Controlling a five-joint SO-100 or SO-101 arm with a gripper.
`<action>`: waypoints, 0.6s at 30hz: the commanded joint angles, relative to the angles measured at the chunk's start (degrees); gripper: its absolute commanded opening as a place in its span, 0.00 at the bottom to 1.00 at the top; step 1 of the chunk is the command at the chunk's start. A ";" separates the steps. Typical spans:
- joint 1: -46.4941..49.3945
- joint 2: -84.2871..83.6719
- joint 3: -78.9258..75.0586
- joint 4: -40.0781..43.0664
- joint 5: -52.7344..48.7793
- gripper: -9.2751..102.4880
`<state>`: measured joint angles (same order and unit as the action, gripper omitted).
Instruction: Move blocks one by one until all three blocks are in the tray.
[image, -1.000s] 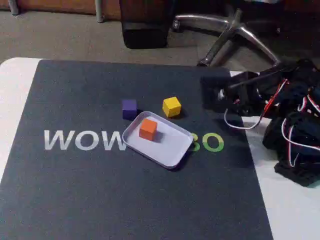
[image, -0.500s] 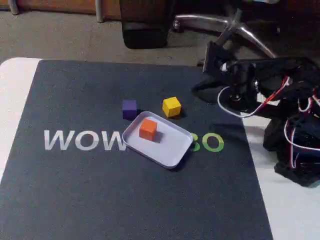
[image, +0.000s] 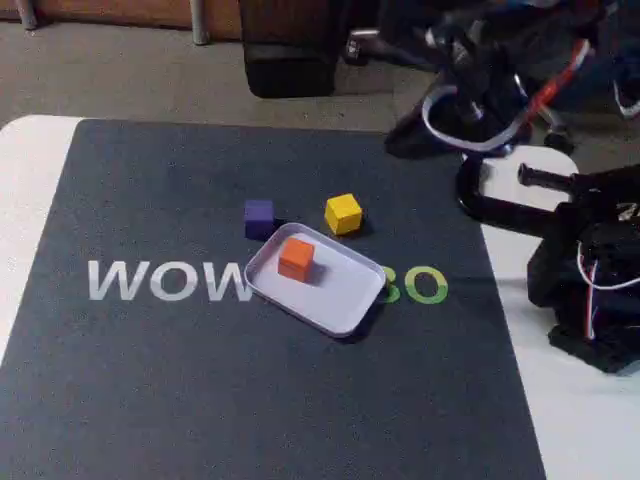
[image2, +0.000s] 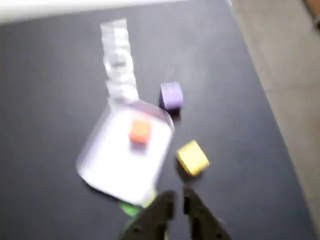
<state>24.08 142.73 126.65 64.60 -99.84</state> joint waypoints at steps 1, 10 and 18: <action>-0.70 -9.05 -8.00 0.26 3.08 0.10; 3.34 -17.31 -0.79 -11.95 -7.47 0.17; 7.29 -20.30 1.85 -14.68 -16.61 0.19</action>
<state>29.71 122.96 128.50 50.45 -112.68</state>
